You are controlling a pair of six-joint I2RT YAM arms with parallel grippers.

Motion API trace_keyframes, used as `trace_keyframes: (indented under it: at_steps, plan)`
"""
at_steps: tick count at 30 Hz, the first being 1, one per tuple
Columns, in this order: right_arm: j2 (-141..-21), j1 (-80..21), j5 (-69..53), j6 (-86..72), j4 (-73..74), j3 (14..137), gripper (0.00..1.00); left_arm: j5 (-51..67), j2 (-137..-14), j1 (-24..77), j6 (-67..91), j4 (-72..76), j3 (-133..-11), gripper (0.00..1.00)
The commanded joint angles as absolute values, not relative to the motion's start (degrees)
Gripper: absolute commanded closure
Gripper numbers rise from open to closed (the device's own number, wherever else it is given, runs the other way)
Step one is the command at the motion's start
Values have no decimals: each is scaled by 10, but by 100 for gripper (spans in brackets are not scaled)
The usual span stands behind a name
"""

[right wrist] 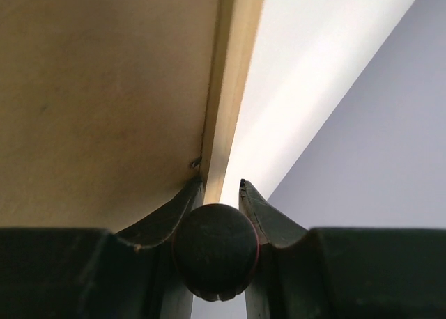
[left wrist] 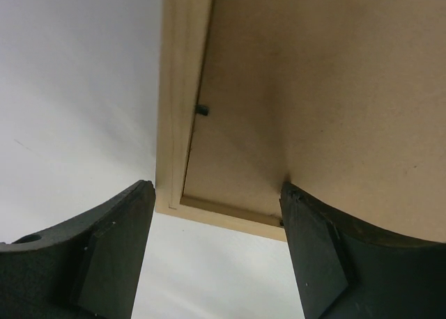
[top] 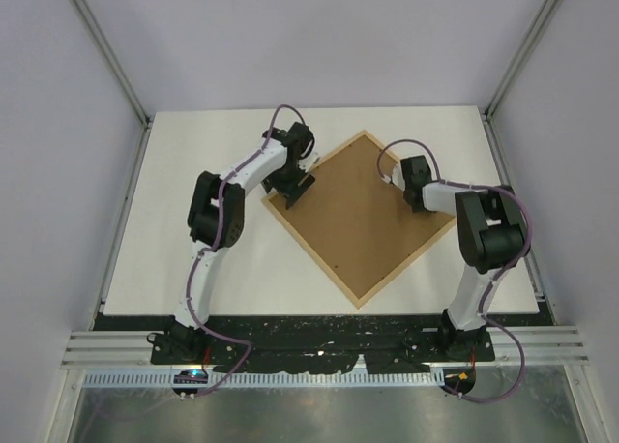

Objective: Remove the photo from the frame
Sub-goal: Adjust the photo frame at the center of the board.

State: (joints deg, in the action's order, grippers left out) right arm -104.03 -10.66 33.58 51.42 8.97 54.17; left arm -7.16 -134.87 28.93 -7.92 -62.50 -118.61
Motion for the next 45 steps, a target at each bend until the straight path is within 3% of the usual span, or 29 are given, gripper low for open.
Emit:
trace_keyframes:
  at_steps: [1, 5, 16, 28, 32, 38, 42, 45]
  plan:
    - [-1141, -101, 224, 523, -34, 662, 92, -39, -1303, 293, -76, -630, -1137, 23]
    - [-1201, -110, 210, 503, -24, 763, 92, -30, -1267, 298, -72, -610, -1069, 23]
    - [-1251, -123, 204, 495, -4, 830, 92, 46, -1166, 380, -49, -578, -878, 24]
    - [-1269, -149, 201, 488, 28, 899, 92, 202, -1148, 473, -50, -586, -905, 22]
    - [-1218, -157, 194, 480, 37, 868, 92, 232, -1151, 481, -47, -581, -913, 22]
    - [-1027, -159, 135, 405, 107, 796, 92, 213, -1048, 412, -37, -526, -886, 20]
    - [-911, -159, 119, 354, 155, 731, 92, 93, -1020, 336, -25, -510, -882, 18]
    - [-852, -159, 118, 326, 174, 680, 92, 81, -1059, 290, -9, -524, -889, 19]
